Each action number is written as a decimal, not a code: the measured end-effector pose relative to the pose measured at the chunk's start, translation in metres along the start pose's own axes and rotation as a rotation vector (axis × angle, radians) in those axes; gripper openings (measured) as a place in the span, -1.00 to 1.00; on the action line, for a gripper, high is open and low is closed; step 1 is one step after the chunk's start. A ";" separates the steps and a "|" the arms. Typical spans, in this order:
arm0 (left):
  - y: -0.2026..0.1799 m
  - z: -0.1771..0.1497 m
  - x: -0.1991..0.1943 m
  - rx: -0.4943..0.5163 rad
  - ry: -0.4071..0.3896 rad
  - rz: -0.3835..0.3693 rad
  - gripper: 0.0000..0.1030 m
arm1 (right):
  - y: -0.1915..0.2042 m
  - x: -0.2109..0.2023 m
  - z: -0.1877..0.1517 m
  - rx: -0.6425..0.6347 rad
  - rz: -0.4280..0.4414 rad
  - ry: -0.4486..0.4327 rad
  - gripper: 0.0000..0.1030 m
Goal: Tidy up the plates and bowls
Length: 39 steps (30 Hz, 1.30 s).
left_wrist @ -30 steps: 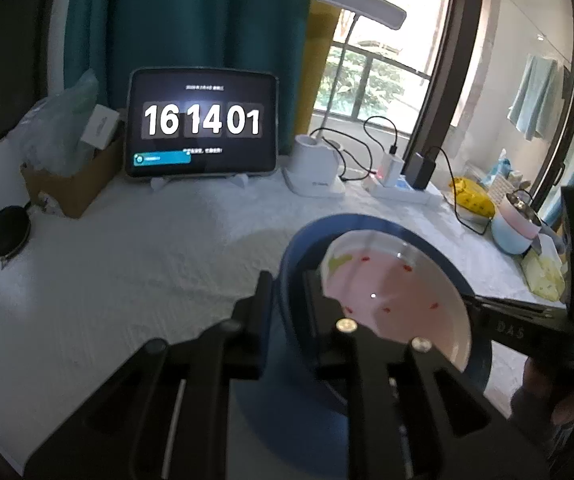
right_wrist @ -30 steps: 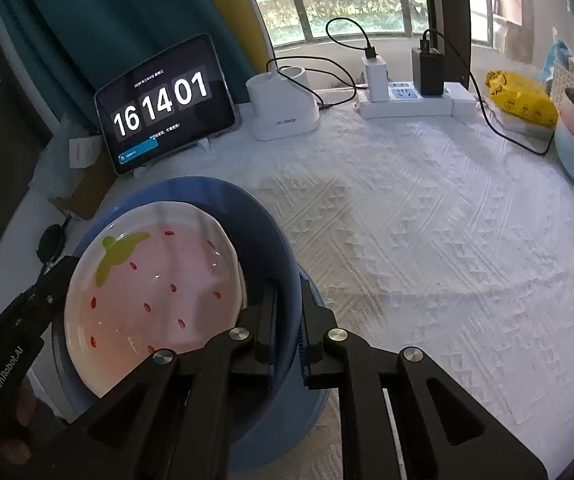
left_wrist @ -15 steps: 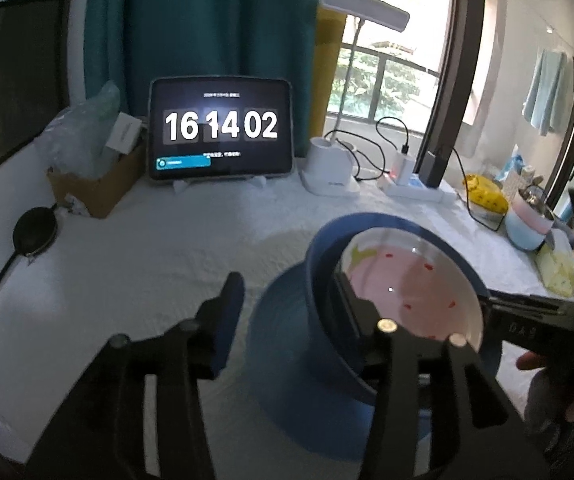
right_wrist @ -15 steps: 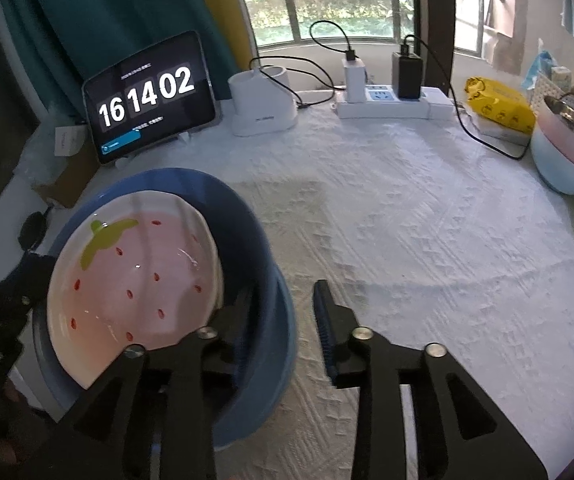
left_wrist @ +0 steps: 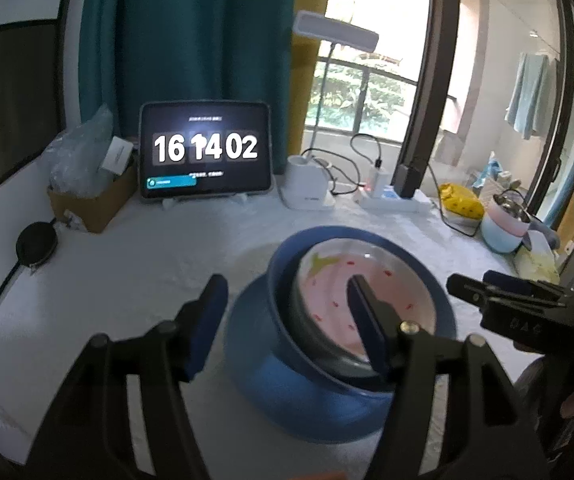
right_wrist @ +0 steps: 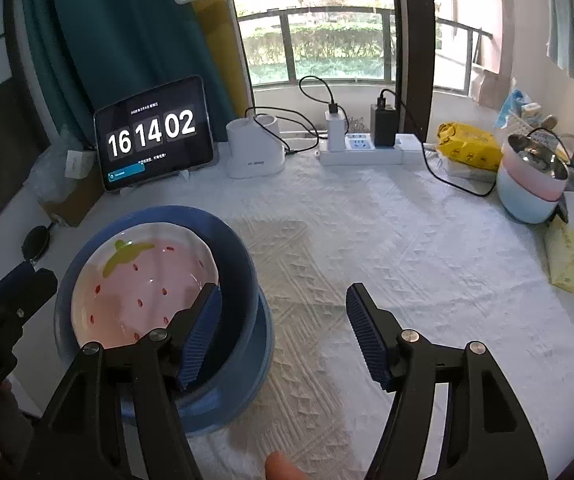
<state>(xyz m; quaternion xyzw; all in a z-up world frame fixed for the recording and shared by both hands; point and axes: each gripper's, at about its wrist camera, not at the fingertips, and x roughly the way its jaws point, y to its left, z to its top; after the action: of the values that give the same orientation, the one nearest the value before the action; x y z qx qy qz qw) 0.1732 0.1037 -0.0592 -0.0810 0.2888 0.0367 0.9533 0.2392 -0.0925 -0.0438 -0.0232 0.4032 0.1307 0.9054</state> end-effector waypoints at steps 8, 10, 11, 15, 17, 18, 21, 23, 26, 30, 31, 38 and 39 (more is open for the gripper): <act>-0.020 -0.004 -0.023 0.032 -0.029 -0.033 0.47 | -0.007 -0.027 -0.013 -0.004 -0.027 -0.036 0.32; -0.023 -0.005 -0.029 0.033 -0.040 -0.047 0.58 | -0.011 -0.036 -0.015 0.000 -0.036 -0.049 0.32; -0.024 -0.005 -0.032 0.034 -0.046 -0.053 0.63 | -0.012 -0.039 -0.016 0.001 -0.040 -0.053 0.33; -0.030 -0.007 -0.045 0.045 -0.072 -0.073 0.77 | -0.016 -0.055 -0.021 0.005 -0.057 -0.077 0.33; -0.035 -0.008 -0.052 0.056 -0.089 -0.079 0.80 | -0.018 -0.064 -0.024 0.006 -0.068 -0.092 0.33; -0.036 -0.009 -0.056 0.058 -0.098 -0.086 0.81 | -0.019 -0.068 -0.025 0.007 -0.072 -0.099 0.33; -0.038 -0.011 -0.067 0.061 -0.125 -0.110 0.82 | -0.021 -0.079 -0.029 0.014 -0.083 -0.120 0.33; -0.039 -0.012 -0.072 0.065 -0.139 -0.122 0.82 | -0.023 -0.089 -0.033 0.024 -0.085 -0.136 0.33; -0.044 -0.014 -0.083 0.081 -0.160 -0.118 0.83 | -0.023 -0.101 -0.037 0.027 -0.093 -0.160 0.33; -0.046 -0.017 -0.094 0.079 -0.178 -0.121 0.84 | -0.023 -0.119 -0.041 0.027 -0.100 -0.195 0.33; -0.046 -0.018 -0.097 0.077 -0.182 -0.124 0.84 | -0.022 -0.122 -0.042 0.026 -0.103 -0.202 0.33; -0.049 -0.017 -0.117 0.069 -0.223 -0.110 0.87 | -0.015 -0.156 -0.048 0.000 -0.129 -0.272 0.33; -0.050 -0.017 -0.119 0.073 -0.228 -0.103 0.87 | -0.014 -0.161 -0.048 -0.003 -0.131 -0.283 0.33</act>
<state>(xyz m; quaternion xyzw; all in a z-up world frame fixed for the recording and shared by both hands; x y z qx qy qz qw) 0.0708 0.0491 0.0001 -0.0564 0.1752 -0.0139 0.9828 0.1047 -0.1484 0.0414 -0.0324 0.2690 0.0739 0.9598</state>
